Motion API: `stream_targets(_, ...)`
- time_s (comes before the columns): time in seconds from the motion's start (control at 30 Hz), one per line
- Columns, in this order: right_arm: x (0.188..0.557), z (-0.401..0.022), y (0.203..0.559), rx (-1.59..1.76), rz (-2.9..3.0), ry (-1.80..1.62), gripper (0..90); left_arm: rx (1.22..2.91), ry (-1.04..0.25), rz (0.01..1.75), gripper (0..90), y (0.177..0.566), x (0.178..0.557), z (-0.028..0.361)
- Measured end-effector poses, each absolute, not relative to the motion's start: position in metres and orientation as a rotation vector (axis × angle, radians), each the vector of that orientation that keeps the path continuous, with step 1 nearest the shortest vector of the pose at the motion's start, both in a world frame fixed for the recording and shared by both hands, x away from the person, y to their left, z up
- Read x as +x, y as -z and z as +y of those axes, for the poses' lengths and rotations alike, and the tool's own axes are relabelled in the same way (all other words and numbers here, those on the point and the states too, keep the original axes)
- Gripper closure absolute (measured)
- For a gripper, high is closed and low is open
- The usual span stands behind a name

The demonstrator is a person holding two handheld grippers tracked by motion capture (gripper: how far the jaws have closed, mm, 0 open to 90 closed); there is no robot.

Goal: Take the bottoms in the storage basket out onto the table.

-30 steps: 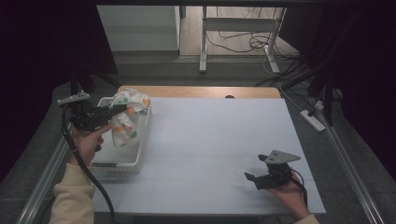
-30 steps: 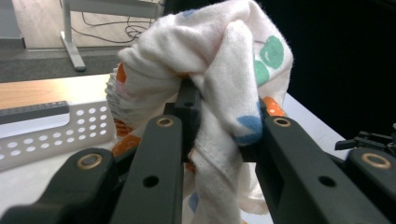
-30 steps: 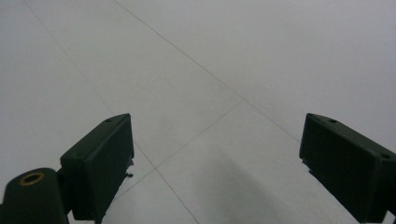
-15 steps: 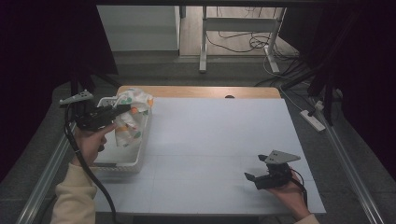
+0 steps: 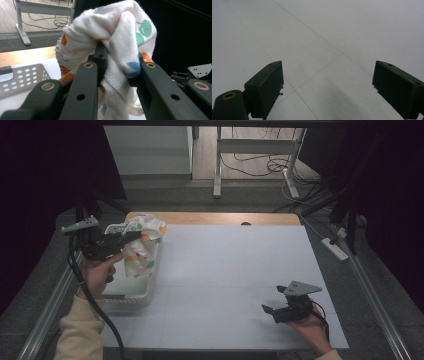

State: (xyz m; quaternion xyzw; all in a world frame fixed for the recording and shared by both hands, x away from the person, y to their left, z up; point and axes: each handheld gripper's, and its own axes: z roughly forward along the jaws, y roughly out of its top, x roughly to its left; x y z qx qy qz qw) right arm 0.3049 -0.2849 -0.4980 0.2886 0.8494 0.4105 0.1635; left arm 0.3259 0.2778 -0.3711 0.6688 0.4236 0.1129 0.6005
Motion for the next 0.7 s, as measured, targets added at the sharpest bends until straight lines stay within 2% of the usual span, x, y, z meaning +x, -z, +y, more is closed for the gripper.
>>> stream_targets(0.7,0.305,-0.285,0.498,0.823,2.425,-1.168,10.1,1.593,-0.234,0.918,75.7,0.366,0.324,0.255)
